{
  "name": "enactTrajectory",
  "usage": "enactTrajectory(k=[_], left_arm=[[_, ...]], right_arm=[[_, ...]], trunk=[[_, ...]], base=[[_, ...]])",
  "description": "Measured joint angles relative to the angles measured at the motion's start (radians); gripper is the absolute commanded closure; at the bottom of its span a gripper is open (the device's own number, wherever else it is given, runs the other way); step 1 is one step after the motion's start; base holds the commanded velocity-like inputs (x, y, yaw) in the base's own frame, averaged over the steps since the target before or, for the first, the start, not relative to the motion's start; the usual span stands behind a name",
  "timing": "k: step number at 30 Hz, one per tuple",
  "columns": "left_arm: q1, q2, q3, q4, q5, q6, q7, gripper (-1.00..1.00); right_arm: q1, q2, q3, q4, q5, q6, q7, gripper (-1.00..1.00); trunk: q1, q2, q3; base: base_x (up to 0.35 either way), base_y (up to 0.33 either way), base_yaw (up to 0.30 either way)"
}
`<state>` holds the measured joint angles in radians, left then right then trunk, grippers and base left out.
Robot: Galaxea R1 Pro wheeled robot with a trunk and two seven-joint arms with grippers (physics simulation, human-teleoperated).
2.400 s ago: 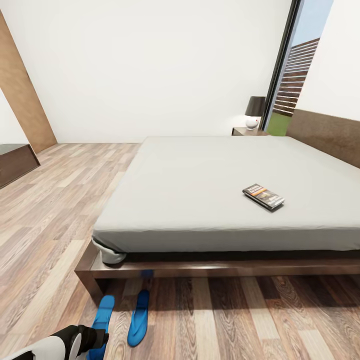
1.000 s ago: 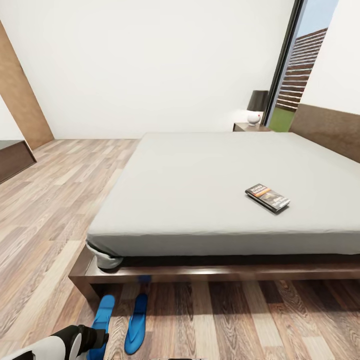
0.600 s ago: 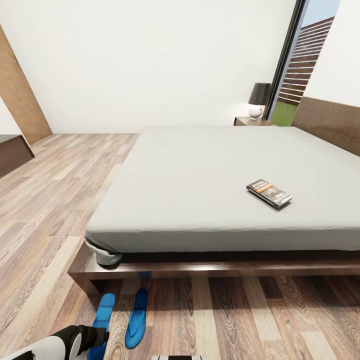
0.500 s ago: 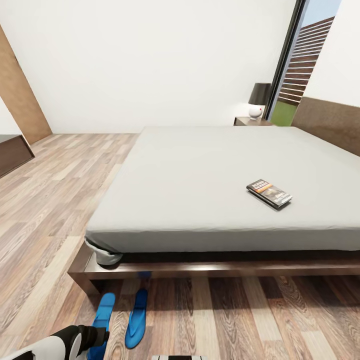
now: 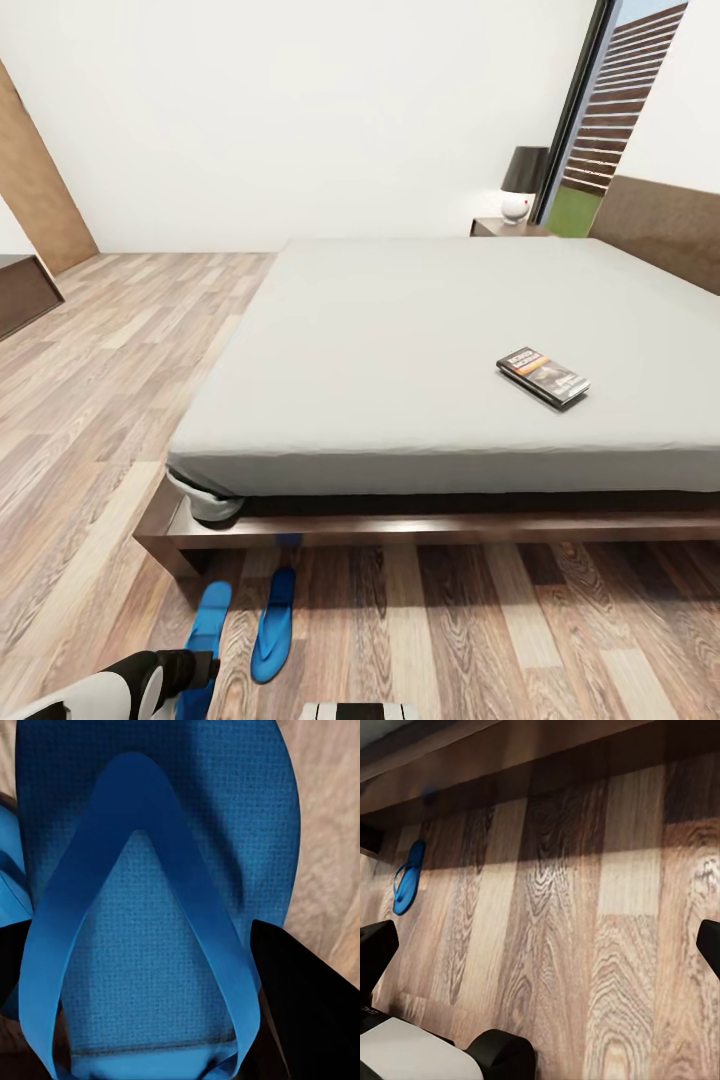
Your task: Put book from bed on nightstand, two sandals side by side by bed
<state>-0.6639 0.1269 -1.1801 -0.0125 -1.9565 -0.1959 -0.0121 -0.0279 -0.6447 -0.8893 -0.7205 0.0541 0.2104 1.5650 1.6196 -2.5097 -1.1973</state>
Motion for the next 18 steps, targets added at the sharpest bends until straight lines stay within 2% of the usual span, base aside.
enactTrajectory(k=[7, 18], left_arm=[[0.0, 0.0, 0.0, 0.0, 0.0, 0.017, 0.001, 1.0], [-0.001, 0.0, 0.0, -0.001, 0.001, 0.051, 0.004, 1.0]], right_arm=[[0.0, 0.0, 0.0, 0.0, 0.0, 0.0, 0.0, -1.0], [0.0, 0.0, 0.0, 0.0, 0.0, 0.0, 0.0, -1.0]], trunk=[[0.0, 0.0, 0.0], [0.005, -0.003, -0.042]], base=[[0.0, 0.0, 0.0], [0.0, 0.0, 0.0]])
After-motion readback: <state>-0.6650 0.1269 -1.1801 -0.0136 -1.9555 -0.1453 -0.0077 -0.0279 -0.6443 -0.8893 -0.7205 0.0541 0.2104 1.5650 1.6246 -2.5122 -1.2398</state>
